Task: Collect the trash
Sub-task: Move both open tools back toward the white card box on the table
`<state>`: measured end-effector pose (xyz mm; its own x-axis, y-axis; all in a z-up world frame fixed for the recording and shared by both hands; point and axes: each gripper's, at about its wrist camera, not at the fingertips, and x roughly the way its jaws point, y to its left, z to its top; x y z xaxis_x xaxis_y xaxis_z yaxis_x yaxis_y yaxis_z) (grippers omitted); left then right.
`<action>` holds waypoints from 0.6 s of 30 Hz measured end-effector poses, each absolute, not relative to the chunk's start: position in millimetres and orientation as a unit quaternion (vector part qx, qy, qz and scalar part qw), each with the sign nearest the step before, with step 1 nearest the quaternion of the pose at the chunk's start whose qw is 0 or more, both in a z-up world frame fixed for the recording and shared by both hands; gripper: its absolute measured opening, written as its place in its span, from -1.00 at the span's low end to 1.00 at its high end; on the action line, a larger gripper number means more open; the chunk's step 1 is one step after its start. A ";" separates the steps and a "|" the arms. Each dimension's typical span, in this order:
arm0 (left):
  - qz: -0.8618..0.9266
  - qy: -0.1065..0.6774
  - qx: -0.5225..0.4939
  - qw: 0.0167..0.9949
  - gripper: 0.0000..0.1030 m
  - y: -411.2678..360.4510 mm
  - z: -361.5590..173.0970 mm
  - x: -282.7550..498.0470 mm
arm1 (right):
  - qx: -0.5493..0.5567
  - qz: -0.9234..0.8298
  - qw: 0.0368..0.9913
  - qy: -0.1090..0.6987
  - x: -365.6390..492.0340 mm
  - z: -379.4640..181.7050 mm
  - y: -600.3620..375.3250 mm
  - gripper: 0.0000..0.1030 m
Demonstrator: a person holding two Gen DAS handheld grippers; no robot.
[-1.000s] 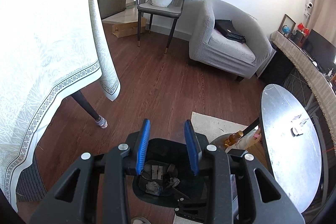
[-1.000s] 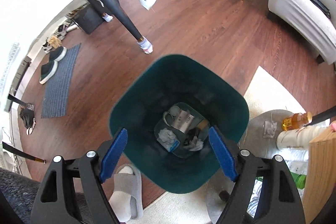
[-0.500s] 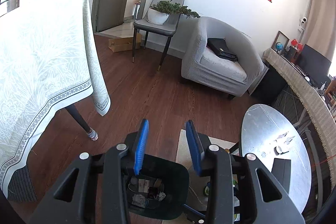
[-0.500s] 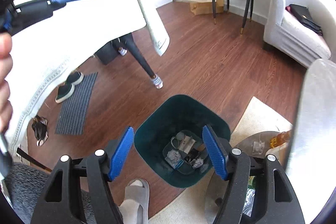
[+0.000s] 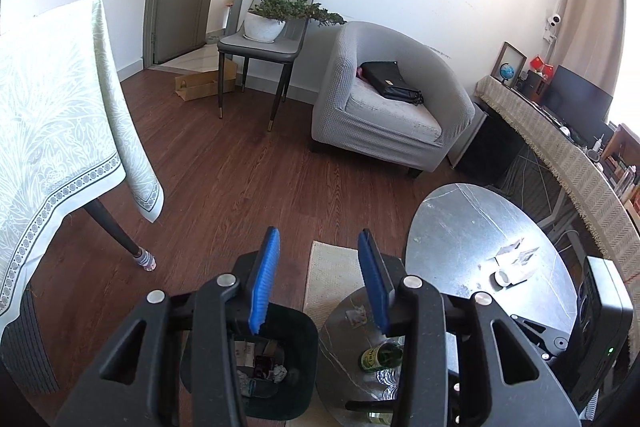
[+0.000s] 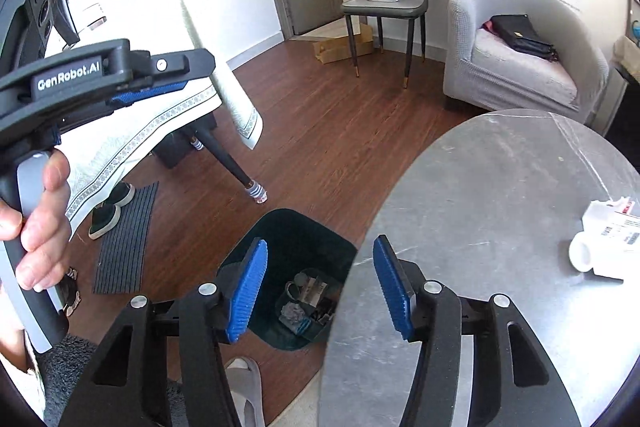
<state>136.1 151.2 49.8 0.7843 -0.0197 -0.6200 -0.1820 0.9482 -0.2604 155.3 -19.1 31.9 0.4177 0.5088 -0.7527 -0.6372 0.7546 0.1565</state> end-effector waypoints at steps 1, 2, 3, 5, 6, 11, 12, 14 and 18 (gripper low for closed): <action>0.040 0.327 -0.152 0.932 -0.13 146.8 49.1 138.4 | -0.074 0.336 0.842 0.416 157.0 34.3 -25.9 0.07; 0.036 0.329 -0.149 0.932 -0.12 140.9 48.8 140.9 | -0.069 0.331 0.845 0.414 159.3 35.9 -34.0 0.07; 0.031 0.329 -0.145 0.932 -0.10 134.5 48.6 143.0 | -0.063 0.325 0.848 0.413 161.4 37.3 -41.5 0.06; 0.021 0.332 -0.138 0.933 -0.05 122.3 47.9 147.7 | -0.054 0.311 0.854 0.413 166.8 40.1 -58.2 -0.04; 0.017 0.335 -0.133 0.933 -0.02 115.5 46.2 149.4 | -0.050 0.303 0.858 0.412 170.3 41.7 -66.9 -0.04; -0.008 0.349 -0.114 0.930 0.05 85.1 36.9 161.5 | -0.045 0.257 0.875 0.407 186.8 47.6 -103.2 -0.04; -0.015 0.352 -0.113 0.929 0.09 78.7 34.6 164.1 | -0.044 0.249 0.878 0.407 191.0 48.5 -111.0 -0.04; -0.030 0.360 -0.106 0.927 0.13 65.5 30.0 170.1 | -0.035 0.233 0.882 0.408 198.8 50.5 -128.8 -0.04; -0.044 0.372 -0.083 0.924 0.27 36.3 21.8 180.7 | -0.028 0.199 0.890 0.410 213.8 51.0 -160.2 -0.04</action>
<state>180.7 36.3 21.8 0.7200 -0.1430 -0.6790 0.0200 0.9824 -0.1857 213.8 -160.2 51.0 0.5847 0.3307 -0.7408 -0.3761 0.9196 0.1136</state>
